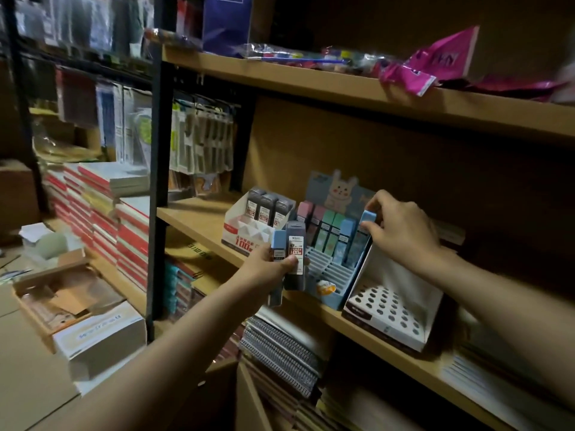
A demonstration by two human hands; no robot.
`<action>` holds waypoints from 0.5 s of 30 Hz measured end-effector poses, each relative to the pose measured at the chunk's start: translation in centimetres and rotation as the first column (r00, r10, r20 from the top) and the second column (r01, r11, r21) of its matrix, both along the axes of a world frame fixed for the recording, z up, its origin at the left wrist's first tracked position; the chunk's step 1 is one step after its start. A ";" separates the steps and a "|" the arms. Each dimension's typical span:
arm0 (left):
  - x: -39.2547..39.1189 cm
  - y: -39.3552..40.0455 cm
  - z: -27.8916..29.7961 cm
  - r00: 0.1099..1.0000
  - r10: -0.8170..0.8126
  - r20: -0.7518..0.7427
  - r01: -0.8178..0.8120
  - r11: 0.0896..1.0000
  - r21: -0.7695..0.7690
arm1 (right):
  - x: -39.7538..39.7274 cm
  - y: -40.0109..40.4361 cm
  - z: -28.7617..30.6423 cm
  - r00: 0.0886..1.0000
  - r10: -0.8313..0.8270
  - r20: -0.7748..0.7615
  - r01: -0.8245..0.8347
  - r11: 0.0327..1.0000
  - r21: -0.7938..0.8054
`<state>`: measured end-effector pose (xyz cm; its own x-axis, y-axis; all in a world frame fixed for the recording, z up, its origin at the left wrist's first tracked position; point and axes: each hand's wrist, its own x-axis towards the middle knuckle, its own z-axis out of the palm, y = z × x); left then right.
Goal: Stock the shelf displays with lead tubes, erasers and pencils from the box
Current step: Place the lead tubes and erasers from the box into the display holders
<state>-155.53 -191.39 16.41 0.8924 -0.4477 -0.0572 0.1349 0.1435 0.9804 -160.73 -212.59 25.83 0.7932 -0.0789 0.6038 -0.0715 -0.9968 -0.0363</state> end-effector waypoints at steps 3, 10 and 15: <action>0.3 -0.8 -0.5 1.000 -0.009 -0.013 0.009 1.000 0.002 | 0.7 -0.3 -0.6 1.000 -0.001 -0.003 0.001 1.000 -0.005; 1.1 -1.5 -0.8 1.000 0.013 0.008 -0.013 0.999 0.037 | 1.3 -0.6 -2.1 0.999 -0.016 -0.038 0.015 1.000 -0.019; 1.4 -1.6 -1.1 1.000 0.027 0.004 -0.027 0.999 0.045 | 1.5 -0.7 -2.1 0.997 -0.033 -0.074 0.032 0.999 -0.013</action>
